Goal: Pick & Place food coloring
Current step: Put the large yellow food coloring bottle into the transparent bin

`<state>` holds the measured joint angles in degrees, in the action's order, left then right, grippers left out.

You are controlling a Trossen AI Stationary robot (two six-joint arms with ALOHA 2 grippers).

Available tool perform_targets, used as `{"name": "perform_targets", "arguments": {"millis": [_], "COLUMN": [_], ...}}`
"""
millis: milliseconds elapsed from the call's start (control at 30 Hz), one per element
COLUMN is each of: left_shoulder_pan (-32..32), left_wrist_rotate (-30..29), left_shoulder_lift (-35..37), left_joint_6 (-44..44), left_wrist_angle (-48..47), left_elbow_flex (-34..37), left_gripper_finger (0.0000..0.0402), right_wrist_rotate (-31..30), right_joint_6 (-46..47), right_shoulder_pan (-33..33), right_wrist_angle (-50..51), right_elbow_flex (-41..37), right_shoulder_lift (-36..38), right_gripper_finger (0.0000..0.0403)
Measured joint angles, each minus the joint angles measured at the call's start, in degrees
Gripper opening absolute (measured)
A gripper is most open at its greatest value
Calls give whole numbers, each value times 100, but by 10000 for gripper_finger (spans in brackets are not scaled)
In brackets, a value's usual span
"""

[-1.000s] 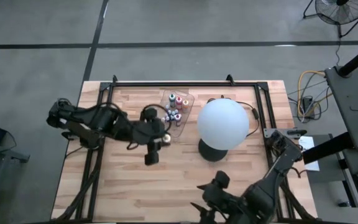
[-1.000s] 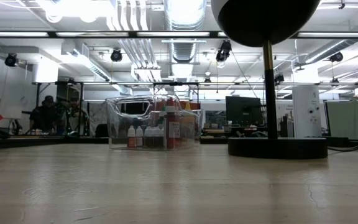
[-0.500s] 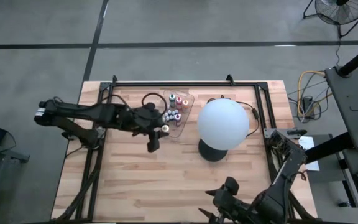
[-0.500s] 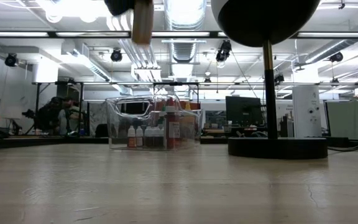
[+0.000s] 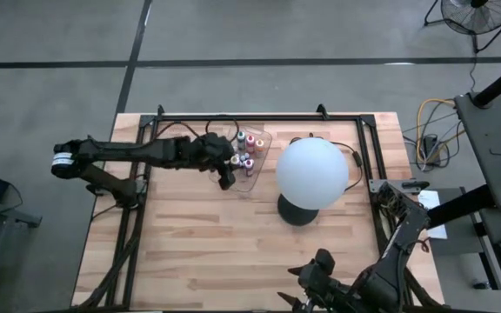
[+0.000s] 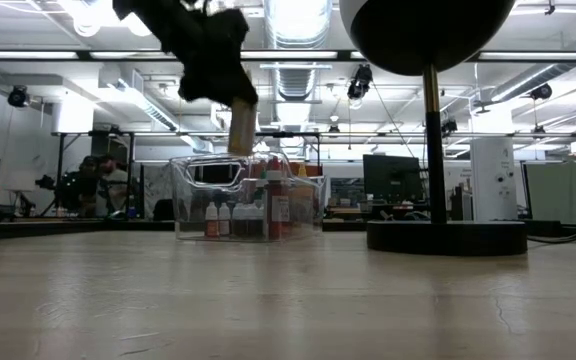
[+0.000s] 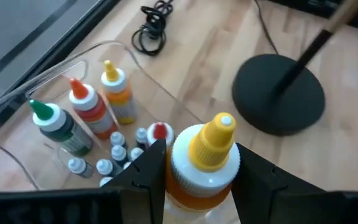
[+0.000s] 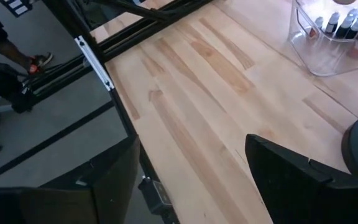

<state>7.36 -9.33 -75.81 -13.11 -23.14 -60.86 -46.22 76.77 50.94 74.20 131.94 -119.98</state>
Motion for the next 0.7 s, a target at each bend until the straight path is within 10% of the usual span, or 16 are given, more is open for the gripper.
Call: {"name": "perform_targets", "arguments": {"millis": [700], "left_shoulder_pan": [647], "left_wrist_rotate": [469], "left_shoulder_lift": [-131], "left_joint_6": [-189], "left_wrist_angle": [2518], "left_elbow_flex": [1832], "left_gripper_finger": [114], "right_wrist_rotate": [20], "right_joint_6": [27], "right_shoulder_pan": [-14], "right_wrist_angle": [70], "right_elbow_flex": [-7], "right_shoulder_lift": [12], "right_gripper_finger": [278]}}
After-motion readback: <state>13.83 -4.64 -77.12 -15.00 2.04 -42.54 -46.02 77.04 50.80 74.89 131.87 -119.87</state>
